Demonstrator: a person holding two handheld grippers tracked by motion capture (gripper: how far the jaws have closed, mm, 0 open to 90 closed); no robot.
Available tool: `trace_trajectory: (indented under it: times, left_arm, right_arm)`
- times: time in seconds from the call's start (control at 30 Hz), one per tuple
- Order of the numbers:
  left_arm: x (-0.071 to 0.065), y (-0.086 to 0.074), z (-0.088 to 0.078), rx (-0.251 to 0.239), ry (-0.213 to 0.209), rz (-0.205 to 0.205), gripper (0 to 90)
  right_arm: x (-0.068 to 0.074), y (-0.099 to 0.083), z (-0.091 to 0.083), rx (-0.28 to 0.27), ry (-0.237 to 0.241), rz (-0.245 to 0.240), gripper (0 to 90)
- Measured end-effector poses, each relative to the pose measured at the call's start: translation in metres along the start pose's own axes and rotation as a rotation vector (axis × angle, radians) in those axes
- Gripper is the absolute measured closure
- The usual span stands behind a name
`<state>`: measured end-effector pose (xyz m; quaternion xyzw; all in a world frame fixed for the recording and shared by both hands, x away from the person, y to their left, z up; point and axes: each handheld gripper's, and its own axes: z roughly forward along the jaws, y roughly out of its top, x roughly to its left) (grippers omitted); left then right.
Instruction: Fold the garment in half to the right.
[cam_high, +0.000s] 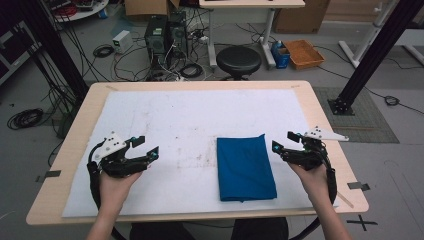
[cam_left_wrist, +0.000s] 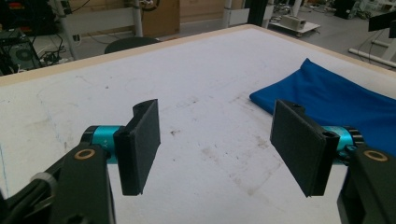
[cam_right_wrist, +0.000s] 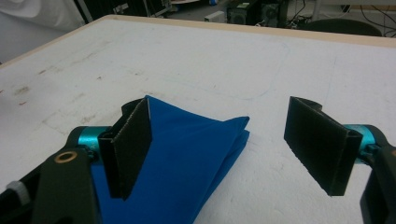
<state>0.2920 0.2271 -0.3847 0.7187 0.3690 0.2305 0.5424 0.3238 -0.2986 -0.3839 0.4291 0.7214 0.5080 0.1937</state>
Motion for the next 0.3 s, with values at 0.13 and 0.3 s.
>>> trace_trajectory:
  times: [0.13, 0.3]
  left_arm:
    - [-0.0002, 0.0004, 0.0001, -0.001, -0.001, -0.002, 33.3]
    - [0.0002, 0.0014, 0.0005, 0.002, 0.002, -0.006, 33.3]
  right_arm:
    - [-0.0013, -0.0014, 0.0006, 0.008, -0.005, 0.007, 22.7]
    - [-0.0045, -0.0032, -0.0004, 0.003, -0.008, 0.011, 22.5]
